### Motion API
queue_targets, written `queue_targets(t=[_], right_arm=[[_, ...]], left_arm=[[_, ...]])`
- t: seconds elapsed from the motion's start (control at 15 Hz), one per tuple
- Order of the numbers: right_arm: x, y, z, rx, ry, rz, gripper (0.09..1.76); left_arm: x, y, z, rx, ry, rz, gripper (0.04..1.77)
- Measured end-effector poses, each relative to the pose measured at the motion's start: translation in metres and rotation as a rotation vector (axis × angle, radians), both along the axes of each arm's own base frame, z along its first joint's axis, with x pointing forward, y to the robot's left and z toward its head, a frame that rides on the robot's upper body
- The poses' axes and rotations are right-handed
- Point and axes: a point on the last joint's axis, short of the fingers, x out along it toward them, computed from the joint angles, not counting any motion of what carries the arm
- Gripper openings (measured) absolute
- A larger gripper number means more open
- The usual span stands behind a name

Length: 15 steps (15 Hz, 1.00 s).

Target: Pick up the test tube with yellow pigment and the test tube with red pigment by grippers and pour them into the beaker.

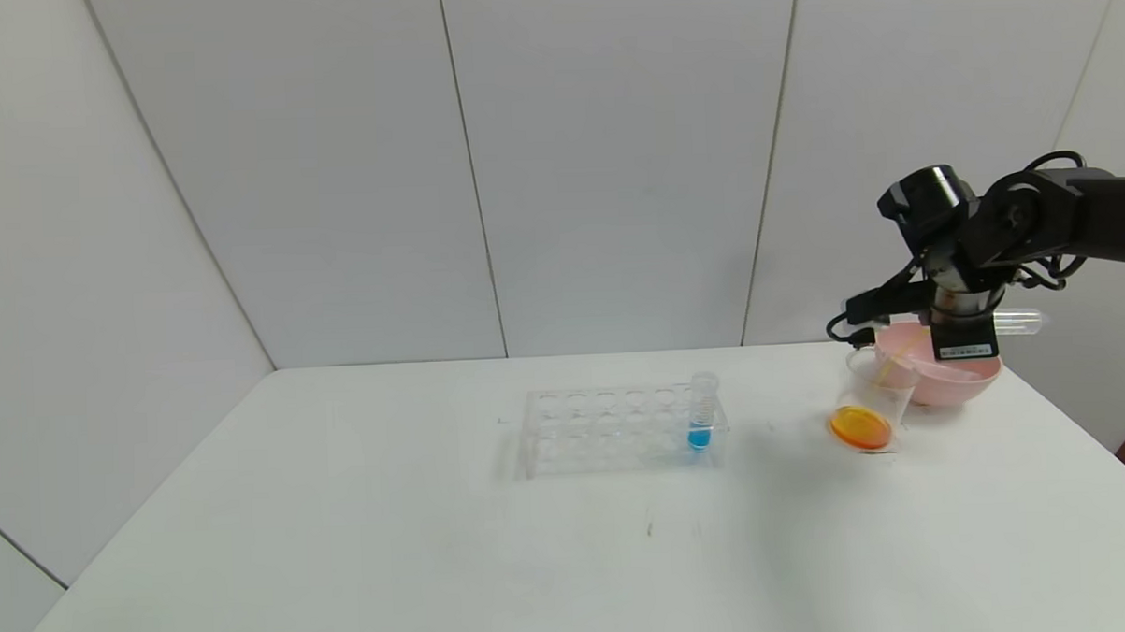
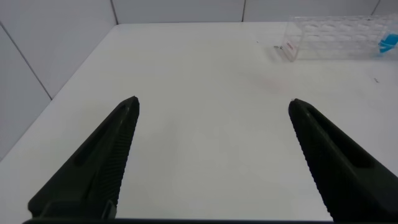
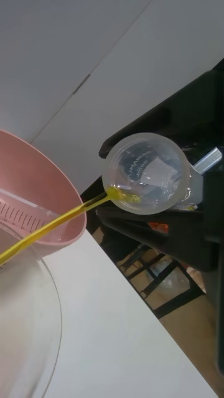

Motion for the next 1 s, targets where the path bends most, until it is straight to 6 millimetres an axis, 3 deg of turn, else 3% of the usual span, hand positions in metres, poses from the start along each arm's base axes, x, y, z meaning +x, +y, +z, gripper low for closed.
queue_targets(t=[0.73,1.0], right_arm=[[-0.005,0.012,0.009,-0.043,-0.012,0.026,0.59],[-0.010,-0.003,0.020,0.092,-0.038,0.062,0.59]], left_arm=[[0.000,0.000,0.000,0.000,0.000,0.000,1.72],[0.000,0.000,0.000,0.000,0.000,0.000,1.72]])
